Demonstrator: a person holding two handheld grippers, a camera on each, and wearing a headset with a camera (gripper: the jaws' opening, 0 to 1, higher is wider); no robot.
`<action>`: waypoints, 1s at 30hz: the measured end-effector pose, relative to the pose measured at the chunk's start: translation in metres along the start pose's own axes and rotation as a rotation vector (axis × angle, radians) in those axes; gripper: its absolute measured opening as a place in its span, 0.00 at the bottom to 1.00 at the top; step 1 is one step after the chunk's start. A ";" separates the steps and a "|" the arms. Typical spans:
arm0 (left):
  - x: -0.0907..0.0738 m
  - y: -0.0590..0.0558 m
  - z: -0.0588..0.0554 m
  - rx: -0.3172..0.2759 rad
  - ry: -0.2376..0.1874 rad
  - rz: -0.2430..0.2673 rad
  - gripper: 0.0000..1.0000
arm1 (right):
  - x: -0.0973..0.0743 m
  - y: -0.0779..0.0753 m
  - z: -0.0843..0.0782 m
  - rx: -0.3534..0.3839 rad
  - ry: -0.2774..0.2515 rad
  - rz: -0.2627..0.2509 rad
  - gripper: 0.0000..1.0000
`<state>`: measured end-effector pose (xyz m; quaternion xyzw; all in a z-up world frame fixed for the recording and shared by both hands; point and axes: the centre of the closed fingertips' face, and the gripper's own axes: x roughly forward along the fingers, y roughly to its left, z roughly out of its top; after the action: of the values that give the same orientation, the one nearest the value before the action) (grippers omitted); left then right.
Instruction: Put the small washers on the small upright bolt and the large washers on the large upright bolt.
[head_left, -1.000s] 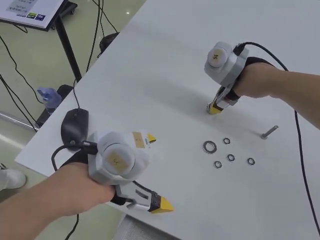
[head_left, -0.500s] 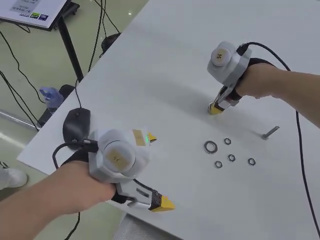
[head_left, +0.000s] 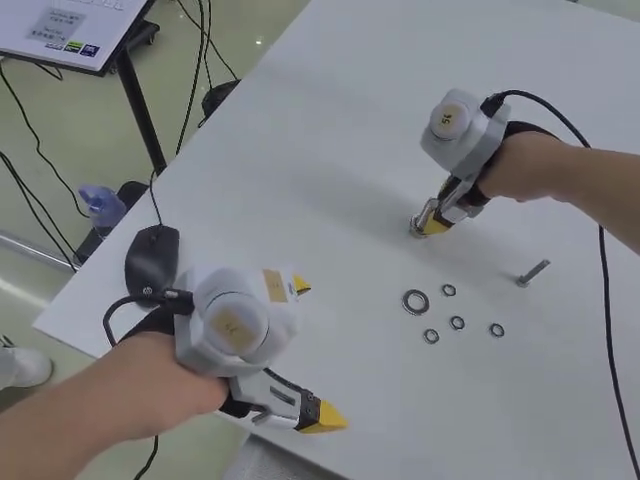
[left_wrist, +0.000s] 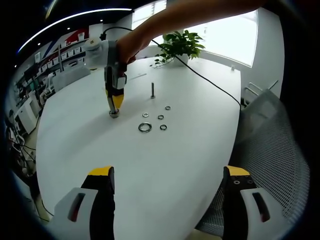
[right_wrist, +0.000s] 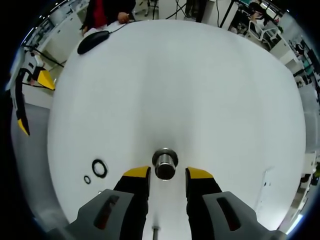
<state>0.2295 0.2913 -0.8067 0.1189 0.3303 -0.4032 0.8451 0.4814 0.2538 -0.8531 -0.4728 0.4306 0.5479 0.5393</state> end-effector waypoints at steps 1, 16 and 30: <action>-0.001 0.000 0.000 0.004 0.002 0.001 0.90 | -0.003 0.001 0.000 0.000 -0.004 -0.002 0.29; -0.010 -0.001 0.006 0.014 -0.009 0.000 0.89 | -0.031 0.010 -0.012 0.006 -0.001 -0.024 0.29; -0.022 -0.004 0.012 0.037 -0.014 0.000 0.89 | -0.046 0.033 -0.026 0.011 -0.003 -0.030 0.29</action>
<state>0.2223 0.2966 -0.7829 0.1314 0.3168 -0.4101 0.8451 0.4489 0.2182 -0.8143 -0.4755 0.4258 0.5379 0.5507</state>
